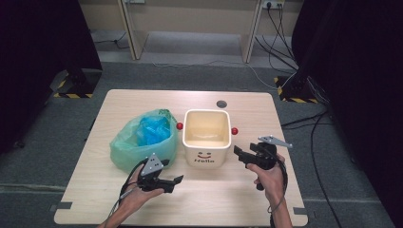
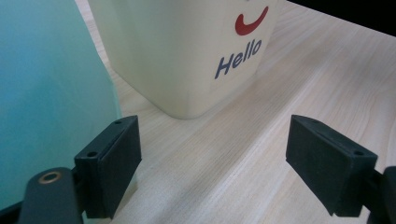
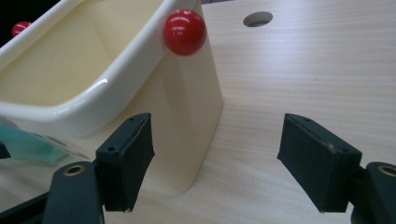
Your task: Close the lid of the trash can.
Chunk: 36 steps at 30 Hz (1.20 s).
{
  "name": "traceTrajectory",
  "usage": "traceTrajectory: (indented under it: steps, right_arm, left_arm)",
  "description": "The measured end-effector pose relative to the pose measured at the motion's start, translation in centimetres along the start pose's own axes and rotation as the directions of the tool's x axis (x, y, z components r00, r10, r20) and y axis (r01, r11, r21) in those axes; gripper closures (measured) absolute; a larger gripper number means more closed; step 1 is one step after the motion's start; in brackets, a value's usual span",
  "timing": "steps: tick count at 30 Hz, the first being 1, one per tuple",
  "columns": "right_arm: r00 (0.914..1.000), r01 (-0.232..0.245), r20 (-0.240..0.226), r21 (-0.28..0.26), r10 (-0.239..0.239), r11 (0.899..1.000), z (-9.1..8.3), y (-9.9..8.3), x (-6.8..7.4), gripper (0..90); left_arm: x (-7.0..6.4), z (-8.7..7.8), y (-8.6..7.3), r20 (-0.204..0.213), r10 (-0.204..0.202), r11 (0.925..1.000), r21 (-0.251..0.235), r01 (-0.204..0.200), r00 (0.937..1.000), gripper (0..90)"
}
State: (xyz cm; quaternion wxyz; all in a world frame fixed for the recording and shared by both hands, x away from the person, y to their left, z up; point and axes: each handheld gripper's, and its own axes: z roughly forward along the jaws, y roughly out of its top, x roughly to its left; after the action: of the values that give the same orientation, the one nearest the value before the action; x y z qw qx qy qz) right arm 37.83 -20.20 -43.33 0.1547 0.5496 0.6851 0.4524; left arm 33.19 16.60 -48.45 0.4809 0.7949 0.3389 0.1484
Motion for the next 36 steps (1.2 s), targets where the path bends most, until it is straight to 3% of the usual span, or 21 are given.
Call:
traceTrajectory:
  steps: [22,36]
  right_arm:
    - [0.9993,0.02,0.03,0.038,-0.021,0.999,0.1,-3.8,-0.4,18.1]
    - [0.9983,0.058,0.002,0.077,-0.059,0.995,0.4,-5.7,0.3,17.8]
  left_arm:
    - [0.3,-0.4,-1.0,0.008,0.005,0.9999,0.014,-0.005,1.0,17.4]
    - [0.5,-0.8,-1.7,0.007,0.015,0.9994,0.031,-0.016,0.9999,17.4]
